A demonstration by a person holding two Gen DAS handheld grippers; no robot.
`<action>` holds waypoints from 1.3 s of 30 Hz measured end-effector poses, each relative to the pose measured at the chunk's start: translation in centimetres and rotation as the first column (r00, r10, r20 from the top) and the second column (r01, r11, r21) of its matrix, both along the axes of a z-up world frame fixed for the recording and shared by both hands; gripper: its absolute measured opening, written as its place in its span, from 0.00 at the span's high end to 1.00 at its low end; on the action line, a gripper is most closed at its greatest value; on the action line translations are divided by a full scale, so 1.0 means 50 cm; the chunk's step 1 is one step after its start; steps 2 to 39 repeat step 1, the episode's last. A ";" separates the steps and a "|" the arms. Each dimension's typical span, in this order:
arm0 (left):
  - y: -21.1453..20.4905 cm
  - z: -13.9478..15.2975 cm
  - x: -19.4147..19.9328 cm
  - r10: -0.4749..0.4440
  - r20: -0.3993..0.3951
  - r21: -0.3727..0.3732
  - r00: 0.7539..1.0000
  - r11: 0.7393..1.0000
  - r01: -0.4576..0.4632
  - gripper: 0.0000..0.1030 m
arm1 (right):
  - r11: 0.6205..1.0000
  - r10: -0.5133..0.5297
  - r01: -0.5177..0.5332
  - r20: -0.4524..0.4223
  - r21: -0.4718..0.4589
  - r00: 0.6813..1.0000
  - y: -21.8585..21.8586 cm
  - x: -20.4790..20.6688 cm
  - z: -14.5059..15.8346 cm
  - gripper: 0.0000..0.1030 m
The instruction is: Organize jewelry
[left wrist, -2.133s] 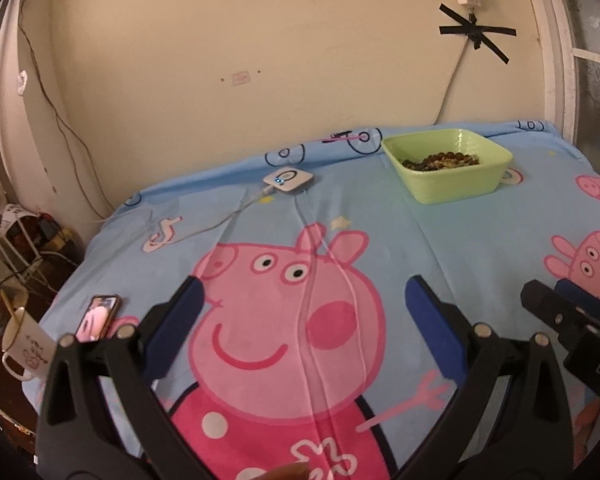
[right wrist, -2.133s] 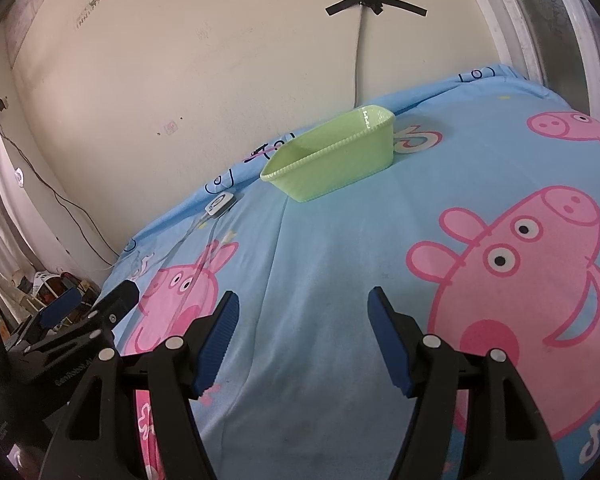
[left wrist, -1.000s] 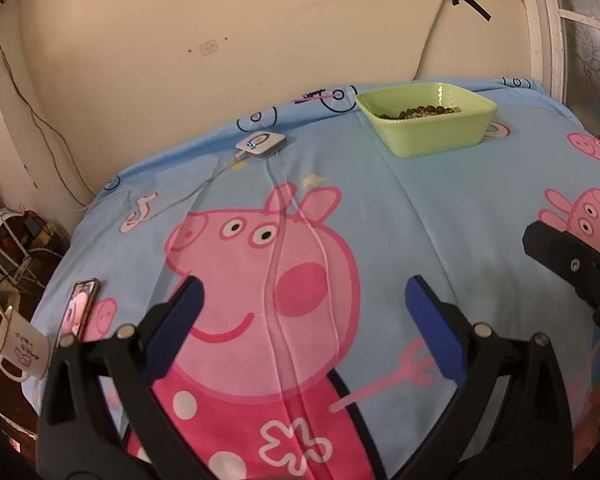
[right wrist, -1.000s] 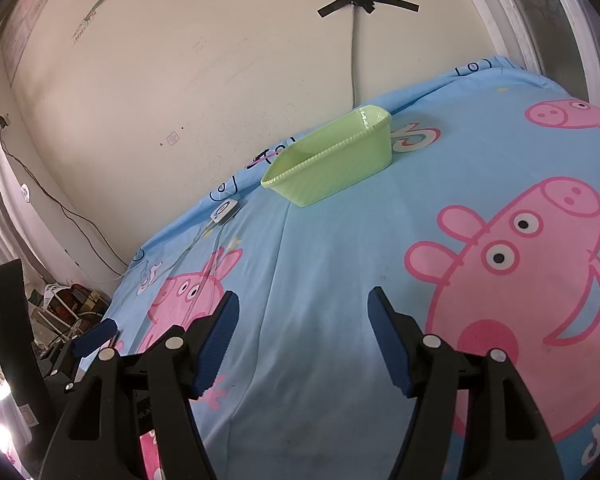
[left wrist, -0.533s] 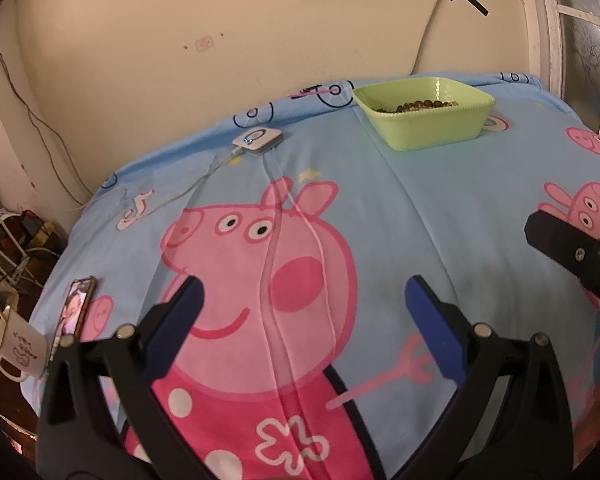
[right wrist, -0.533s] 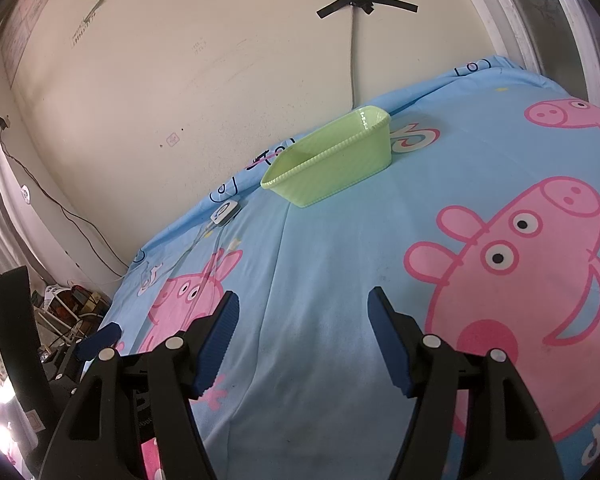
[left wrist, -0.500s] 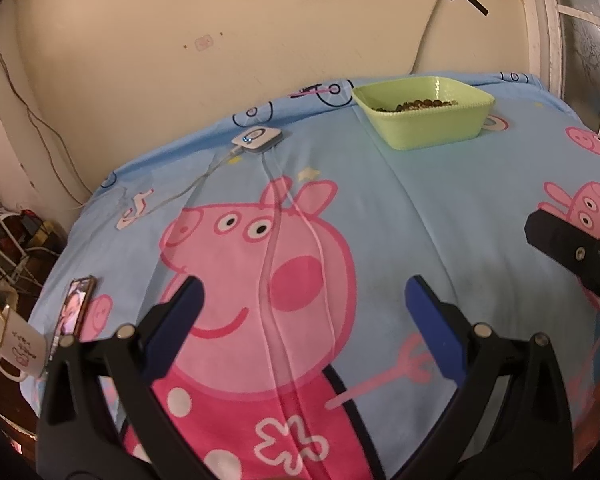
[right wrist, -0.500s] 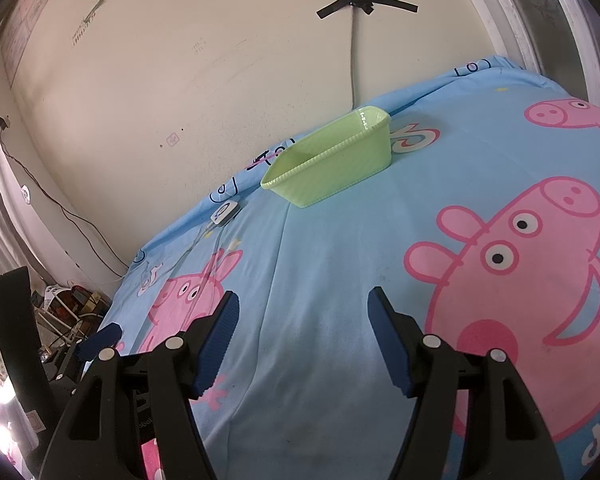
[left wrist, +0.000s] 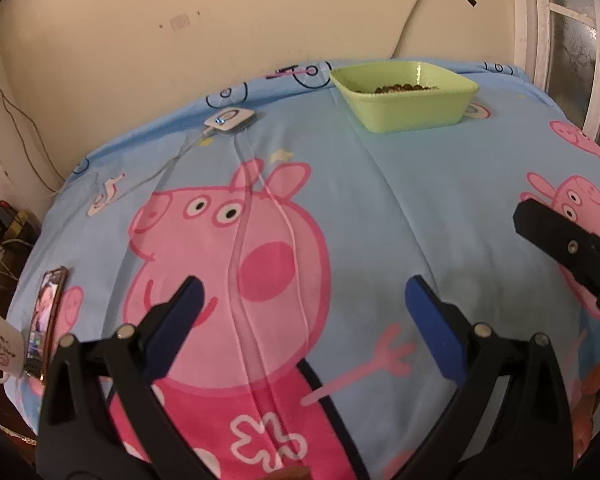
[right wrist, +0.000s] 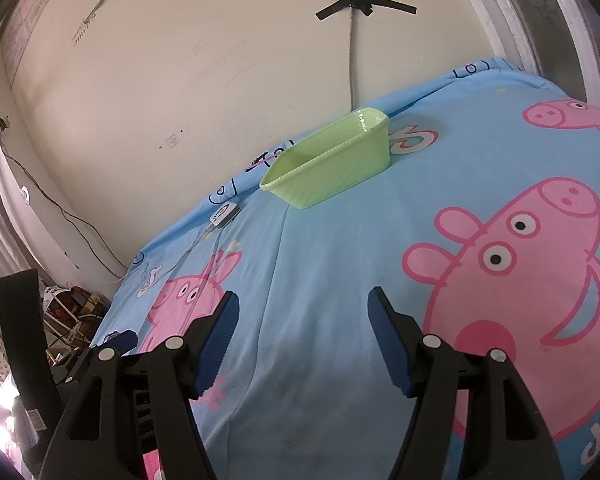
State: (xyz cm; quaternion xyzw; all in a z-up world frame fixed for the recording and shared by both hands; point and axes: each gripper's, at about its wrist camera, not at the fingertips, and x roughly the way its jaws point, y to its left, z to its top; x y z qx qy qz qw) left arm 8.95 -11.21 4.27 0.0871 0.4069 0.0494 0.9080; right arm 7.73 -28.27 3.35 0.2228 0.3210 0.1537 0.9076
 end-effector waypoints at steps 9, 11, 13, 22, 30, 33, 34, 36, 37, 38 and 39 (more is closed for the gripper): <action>0.001 -0.003 0.005 -0.002 -0.010 -0.007 1.000 1.000 0.002 0.06 | 1.000 -0.006 0.006 -0.002 -0.008 1.000 0.002 0.000 0.001 0.59; 0.001 -0.003 0.005 -0.002 -0.010 -0.007 1.000 1.000 0.002 0.06 | 1.000 -0.006 0.006 -0.002 -0.008 1.000 0.002 0.000 0.001 0.59; 0.001 -0.003 0.005 -0.002 -0.010 -0.007 1.000 1.000 0.002 0.06 | 1.000 -0.006 0.006 -0.002 -0.008 1.000 0.002 0.000 0.001 0.59; 0.001 -0.003 0.005 -0.002 -0.010 -0.007 1.000 1.000 0.002 0.06 | 1.000 -0.006 0.006 -0.002 -0.008 1.000 0.002 0.000 0.001 0.59; 0.001 -0.003 0.005 -0.002 -0.010 -0.007 1.000 1.000 0.002 0.06 | 1.000 -0.006 0.006 -0.002 -0.008 1.000 0.002 0.000 0.001 0.59; 0.001 -0.003 0.005 -0.002 -0.010 -0.007 1.000 1.000 0.002 0.06 | 1.000 -0.006 0.006 -0.002 -0.008 1.000 0.002 0.000 0.001 0.59; 0.001 -0.003 0.005 -0.002 -0.010 -0.007 1.000 1.000 0.002 0.06 | 1.000 -0.006 0.006 -0.002 -0.008 1.000 0.002 0.000 0.001 0.59; 0.001 -0.003 0.005 -0.002 -0.010 -0.007 1.000 1.000 0.002 0.06 | 1.000 -0.006 0.006 -0.002 -0.008 1.000 0.002 0.000 0.001 0.59; 0.001 -0.003 0.005 -0.002 -0.010 -0.007 1.000 1.000 0.002 0.06 | 1.000 -0.006 0.006 -0.002 -0.008 1.000 0.002 0.000 0.001 0.59; 0.001 -0.003 0.005 -0.002 -0.010 -0.007 1.000 1.000 0.002 0.06 | 1.000 -0.006 0.006 -0.002 -0.008 1.000 0.002 0.000 0.001 0.59; 0.001 -0.003 0.005 -0.002 -0.010 -0.007 1.000 1.000 0.002 0.06 | 1.000 -0.006 0.006 -0.002 -0.008 1.000 0.002 0.000 0.001 0.59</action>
